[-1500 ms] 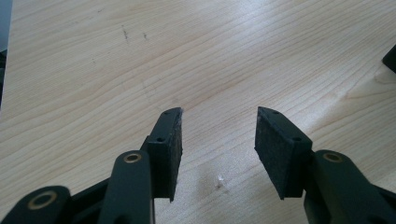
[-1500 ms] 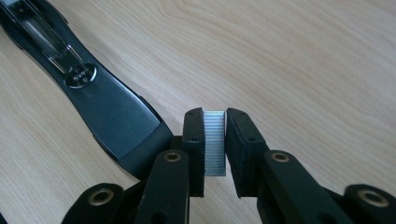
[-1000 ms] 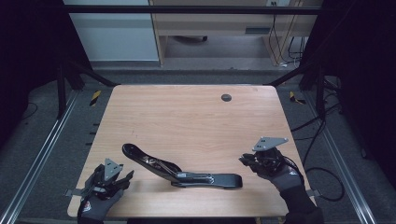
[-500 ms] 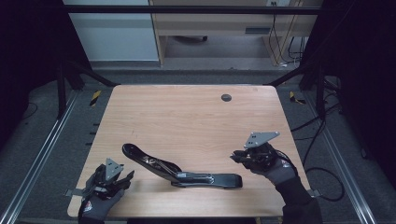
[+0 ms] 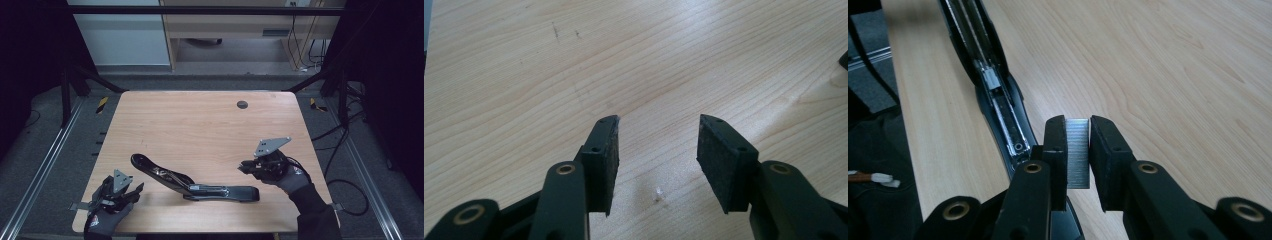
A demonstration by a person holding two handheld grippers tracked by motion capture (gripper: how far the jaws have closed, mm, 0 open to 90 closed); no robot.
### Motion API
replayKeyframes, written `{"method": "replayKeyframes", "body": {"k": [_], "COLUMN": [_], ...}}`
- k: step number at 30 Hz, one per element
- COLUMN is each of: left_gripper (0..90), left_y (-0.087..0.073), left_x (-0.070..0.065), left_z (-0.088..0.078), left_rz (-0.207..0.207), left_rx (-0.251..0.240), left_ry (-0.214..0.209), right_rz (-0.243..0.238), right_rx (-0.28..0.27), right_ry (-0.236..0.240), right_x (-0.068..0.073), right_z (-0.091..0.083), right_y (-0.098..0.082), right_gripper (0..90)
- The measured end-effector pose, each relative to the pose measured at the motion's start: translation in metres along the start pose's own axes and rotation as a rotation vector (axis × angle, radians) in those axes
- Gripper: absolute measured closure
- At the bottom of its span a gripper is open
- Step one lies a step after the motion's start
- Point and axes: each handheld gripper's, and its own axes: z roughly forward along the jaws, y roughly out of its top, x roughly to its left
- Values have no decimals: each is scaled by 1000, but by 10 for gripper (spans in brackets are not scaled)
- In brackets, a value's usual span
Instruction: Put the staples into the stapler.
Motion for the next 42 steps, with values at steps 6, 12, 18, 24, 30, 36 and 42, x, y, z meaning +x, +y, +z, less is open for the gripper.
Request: {"method": "replayKeyframes", "body": {"k": [6, 12, 18, 24, 30, 36, 42], "left_gripper": [509, 510, 510, 510, 510, 510, 510], "left_y": [0, 0, 0, 0, 0, 0, 0], "left_x": [0, 0, 1, 1, 1, 1, 1], "left_z": [0, 0, 0, 0, -1, 0, 0], "left_rz": [0, 0, 0, 0, -2, -1, -1], "left_rx": [0, -1, -1, -1, -3, -2, -1], "left_ry": [-1, 0, 0, -1, -1, -2, -1], "right_rz": [-44, -75, -91, -105, -129, -147, -142], "right_rx": [9, 10, 14, -7, 9, 20, 32], "right_ry": [34, 72, 99, 123, 139, 158, 168], "right_x": [4, 9, 10, 12, 14, 12, 10], "right_z": [6, 13, 22, 26, 36, 42, 45], "right_y": [9, 18, 22, 28, 32, 33, 33], "right_gripper": [781, 781, 781, 781, 781, 781, 781]}}
